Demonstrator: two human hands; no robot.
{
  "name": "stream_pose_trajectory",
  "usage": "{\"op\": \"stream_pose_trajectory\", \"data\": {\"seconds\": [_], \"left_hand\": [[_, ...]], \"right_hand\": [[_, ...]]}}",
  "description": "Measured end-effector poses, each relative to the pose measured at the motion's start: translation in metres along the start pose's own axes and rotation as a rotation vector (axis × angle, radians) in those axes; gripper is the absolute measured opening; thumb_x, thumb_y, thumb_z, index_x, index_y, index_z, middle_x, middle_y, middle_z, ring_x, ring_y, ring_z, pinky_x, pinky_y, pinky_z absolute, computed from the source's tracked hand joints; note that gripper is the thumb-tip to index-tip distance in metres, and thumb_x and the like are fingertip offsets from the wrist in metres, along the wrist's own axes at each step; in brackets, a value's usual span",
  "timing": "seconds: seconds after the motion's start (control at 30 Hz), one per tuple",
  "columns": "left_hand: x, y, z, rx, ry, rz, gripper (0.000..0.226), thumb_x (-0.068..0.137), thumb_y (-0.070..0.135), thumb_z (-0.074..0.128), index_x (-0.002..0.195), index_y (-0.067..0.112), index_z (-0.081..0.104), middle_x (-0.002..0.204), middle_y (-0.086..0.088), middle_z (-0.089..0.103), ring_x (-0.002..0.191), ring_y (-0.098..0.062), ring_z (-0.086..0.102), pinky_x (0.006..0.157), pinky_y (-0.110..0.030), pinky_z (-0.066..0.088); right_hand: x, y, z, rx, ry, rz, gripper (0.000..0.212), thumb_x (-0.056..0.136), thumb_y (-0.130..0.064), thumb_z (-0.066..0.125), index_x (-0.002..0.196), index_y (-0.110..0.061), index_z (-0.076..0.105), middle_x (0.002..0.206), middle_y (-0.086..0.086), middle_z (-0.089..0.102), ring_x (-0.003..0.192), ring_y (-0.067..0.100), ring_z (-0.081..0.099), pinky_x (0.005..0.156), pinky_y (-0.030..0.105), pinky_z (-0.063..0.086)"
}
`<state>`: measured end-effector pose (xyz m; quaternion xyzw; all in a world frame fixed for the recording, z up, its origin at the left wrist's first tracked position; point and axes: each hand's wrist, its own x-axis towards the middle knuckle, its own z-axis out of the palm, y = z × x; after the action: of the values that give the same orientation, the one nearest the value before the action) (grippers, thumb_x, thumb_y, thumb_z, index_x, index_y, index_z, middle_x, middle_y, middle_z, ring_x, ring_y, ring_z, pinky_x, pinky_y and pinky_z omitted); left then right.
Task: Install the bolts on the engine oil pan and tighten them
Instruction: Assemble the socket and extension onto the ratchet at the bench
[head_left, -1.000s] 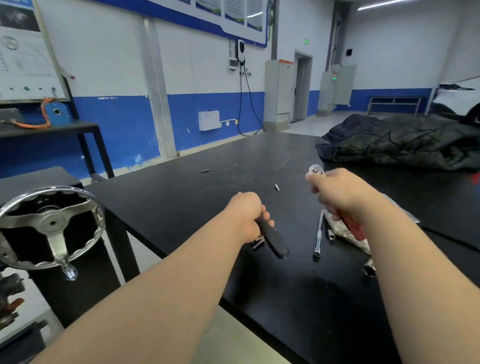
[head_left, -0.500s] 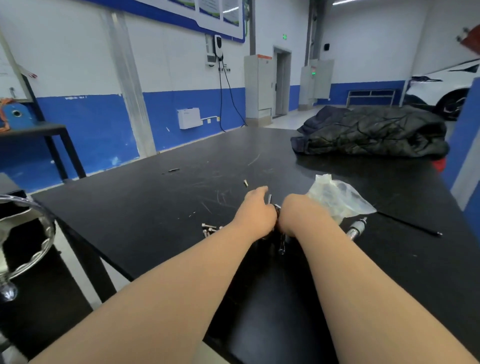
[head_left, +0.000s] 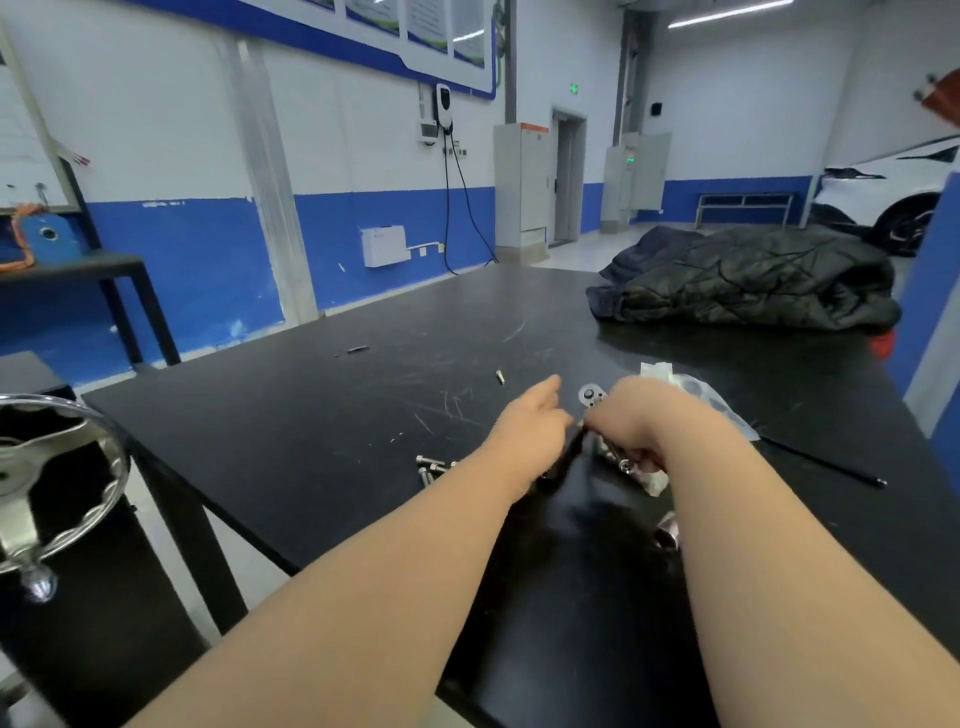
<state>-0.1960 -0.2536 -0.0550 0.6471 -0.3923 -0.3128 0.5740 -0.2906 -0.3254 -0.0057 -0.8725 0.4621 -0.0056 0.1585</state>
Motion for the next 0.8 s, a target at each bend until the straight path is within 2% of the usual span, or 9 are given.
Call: {"op": "stream_pose_trajectory", "data": {"seconds": [0.07, 0.1, 0.2, 0.3, 0.37, 0.43, 0.5, 0.6, 0.8], "left_hand": [[-0.006, 0.005, 0.000, -0.276, 0.085, -0.103, 0.040, 0.099, 0.016, 0.047, 0.139, 0.012, 0.044, 0.136, -0.005, 0.051, 0.114, -0.020, 0.057, 0.080, -0.015, 0.050], [-0.012, 0.010, -0.003, -0.361, 0.071, -0.170, 0.036, 0.101, 0.027, 0.044, 0.132, 0.011, 0.050, 0.126, -0.006, 0.057, 0.099, -0.020, 0.063, 0.066, -0.016, 0.051], [-0.026, 0.018, -0.020, -0.426, -0.045, -0.309, 0.049, 0.100, 0.048, 0.032, 0.096, 0.012, 0.064, 0.085, -0.008, 0.067, 0.073, -0.020, 0.063, 0.068, -0.029, 0.050], [-0.039, 0.023, -0.037, -0.542, -0.039, -0.360, 0.046, 0.101, 0.036, 0.033, 0.070, 0.013, 0.058, 0.052, -0.003, 0.050, 0.050, -0.015, 0.056, 0.044, -0.016, 0.040], [-0.045, 0.022, -0.049, -0.573, 0.017, -0.389, 0.040, 0.100, 0.024, 0.031, 0.069, 0.014, 0.053, 0.048, 0.000, 0.045, 0.044, -0.010, 0.048, 0.035, -0.013, 0.027], [-0.051, 0.017, -0.064, -0.619, 0.078, -0.375, 0.040, 0.102, 0.025, 0.026, 0.074, 0.013, 0.052, 0.049, 0.000, 0.047, 0.044, -0.011, 0.047, 0.032, -0.014, 0.023], [-0.056, 0.012, -0.079, -0.540, 0.144, -0.299, 0.038, 0.103, 0.031, 0.026, 0.085, 0.012, 0.054, 0.054, -0.001, 0.050, 0.042, -0.011, 0.043, 0.032, -0.016, 0.023], [-0.066, 0.002, -0.101, -0.130, 0.257, -0.099, 0.034, 0.101, 0.033, 0.034, 0.086, 0.014, 0.057, 0.060, 0.001, 0.045, 0.037, -0.008, 0.031, 0.036, -0.017, 0.021], [-0.081, -0.015, -0.124, 0.213, 0.255, 0.133, 0.033, 0.099, 0.035, 0.038, 0.078, 0.026, 0.062, 0.047, 0.016, 0.046, 0.048, -0.003, 0.038, 0.049, -0.025, 0.030]], "right_hand": [[-0.002, 0.003, -0.008, 0.262, 0.076, -0.030, 0.031, 0.087, -0.019, 0.047, 0.062, -0.003, 0.054, 0.045, 0.011, 0.051, 0.041, 0.024, 0.047, 0.051, 0.027, 0.041], [-0.004, -0.001, -0.009, 0.405, 0.060, -0.066, 0.028, 0.084, -0.018, 0.048, 0.062, -0.002, 0.056, 0.043, 0.011, 0.050, 0.040, 0.023, 0.044, 0.051, 0.029, 0.041], [-0.013, -0.020, -0.005, 0.693, -0.086, -0.224, 0.028, 0.087, -0.016, 0.056, 0.062, -0.003, 0.059, 0.050, 0.012, 0.051, 0.035, 0.019, 0.038, 0.038, 0.024, 0.036], [-0.020, -0.041, 0.005, 0.624, -0.130, -0.367, 0.027, 0.090, -0.017, 0.058, 0.069, 0.000, 0.063, 0.061, 0.014, 0.062, 0.038, 0.017, 0.041, 0.037, 0.023, 0.037], [-0.022, -0.051, 0.010, 0.603, -0.112, -0.426, 0.025, 0.090, -0.018, 0.057, 0.078, 0.003, 0.063, 0.065, 0.013, 0.065, 0.039, 0.017, 0.041, 0.040, 0.025, 0.038], [-0.024, -0.058, 0.013, 0.624, -0.122, -0.496, 0.025, 0.091, -0.018, 0.055, 0.090, 0.005, 0.062, 0.069, 0.009, 0.069, 0.039, 0.018, 0.041, 0.042, 0.025, 0.039], [-0.026, -0.064, 0.017, 0.672, -0.143, -0.593, 0.019, 0.092, -0.019, 0.053, 0.094, -0.001, 0.058, 0.076, 0.006, 0.073, 0.036, 0.015, 0.039, 0.040, 0.021, 0.038], [-0.026, -0.076, 0.024, 0.794, -0.080, -0.648, 0.012, 0.092, -0.020, 0.056, 0.086, -0.010, 0.053, 0.083, 0.004, 0.074, 0.034, 0.014, 0.039, 0.038, 0.019, 0.037], [-0.024, -0.087, 0.038, 1.302, -0.084, -0.449, 0.013, 0.092, -0.019, 0.060, 0.083, -0.011, 0.056, 0.065, 0.001, 0.049, 0.038, 0.012, 0.034, 0.039, 0.024, 0.035]]}}
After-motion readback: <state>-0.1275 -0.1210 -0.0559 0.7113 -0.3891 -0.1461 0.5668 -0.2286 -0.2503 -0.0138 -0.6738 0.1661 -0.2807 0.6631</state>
